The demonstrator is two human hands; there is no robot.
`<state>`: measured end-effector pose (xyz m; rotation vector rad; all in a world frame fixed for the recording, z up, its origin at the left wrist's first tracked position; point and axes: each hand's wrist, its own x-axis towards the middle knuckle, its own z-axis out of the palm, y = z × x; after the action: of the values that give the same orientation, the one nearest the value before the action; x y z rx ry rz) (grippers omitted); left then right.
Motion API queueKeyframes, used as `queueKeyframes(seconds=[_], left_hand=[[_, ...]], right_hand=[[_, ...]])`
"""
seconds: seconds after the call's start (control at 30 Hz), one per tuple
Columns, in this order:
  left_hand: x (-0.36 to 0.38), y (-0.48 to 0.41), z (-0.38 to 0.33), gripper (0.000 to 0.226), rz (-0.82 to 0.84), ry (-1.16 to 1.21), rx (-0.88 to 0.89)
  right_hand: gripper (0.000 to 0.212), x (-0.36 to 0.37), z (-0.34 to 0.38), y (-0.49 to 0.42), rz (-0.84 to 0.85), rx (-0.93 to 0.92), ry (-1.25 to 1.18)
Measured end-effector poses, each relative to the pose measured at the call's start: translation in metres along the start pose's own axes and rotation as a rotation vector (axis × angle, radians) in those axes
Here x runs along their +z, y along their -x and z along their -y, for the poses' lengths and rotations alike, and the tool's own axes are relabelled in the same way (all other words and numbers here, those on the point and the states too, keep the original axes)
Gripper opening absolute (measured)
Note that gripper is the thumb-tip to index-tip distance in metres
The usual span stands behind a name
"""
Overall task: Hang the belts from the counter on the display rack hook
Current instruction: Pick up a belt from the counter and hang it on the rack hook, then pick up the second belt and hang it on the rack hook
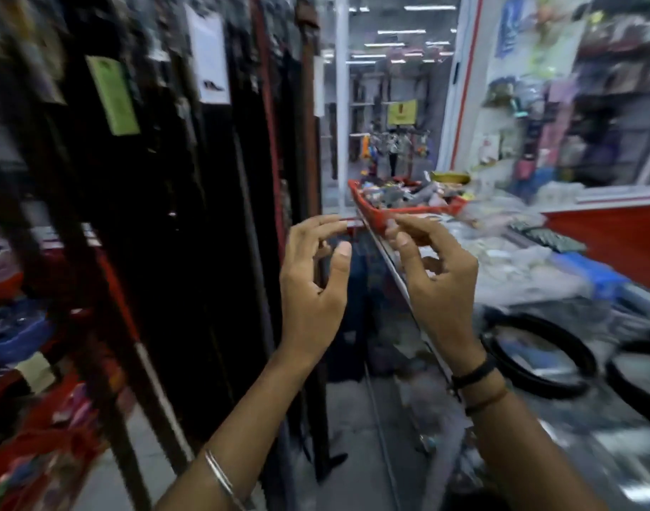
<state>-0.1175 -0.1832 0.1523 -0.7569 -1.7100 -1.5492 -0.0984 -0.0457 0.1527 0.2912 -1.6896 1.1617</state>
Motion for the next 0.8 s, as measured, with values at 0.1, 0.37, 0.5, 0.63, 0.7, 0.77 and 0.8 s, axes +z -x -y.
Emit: queueKeyframes(seconds=[0.1,0.37,0.5,0.63,0.7,0.77,0.8], left_hand=[[0.053,0.027,0.009,0.017,0.104,0.067,-0.114],[0.188,0.086,0.070,0.016,0.483,0.016,-0.538],[0.236,0.105,0.097,0.027,0.642,-0.121,-0.715],[0.272,0.113,0.116,0.043,0.758,-0.298,-0.767],[0.285,0.114,0.121,0.047,0.802,-0.365,-0.762],[0.296,0.116,0.128,0.056,0.833,-0.419,-0.782],[0.301,0.116,0.131,0.059,0.839,-0.428,-0.806]], right_hand=[[0.017,-0.052,-0.044,0.017,-0.013,0.100,0.113],[0.018,-0.174,-0.174,0.036,0.114,0.422,0.553],[0.026,-0.208,-0.239,0.031,0.294,0.560,0.727],[0.041,-0.219,-0.292,0.020,0.548,0.589,0.962],[0.051,-0.220,-0.313,0.014,0.665,0.641,0.994],[0.057,-0.219,-0.329,0.010,0.754,0.674,0.985],[0.060,-0.218,-0.335,0.008,0.778,0.676,0.973]])
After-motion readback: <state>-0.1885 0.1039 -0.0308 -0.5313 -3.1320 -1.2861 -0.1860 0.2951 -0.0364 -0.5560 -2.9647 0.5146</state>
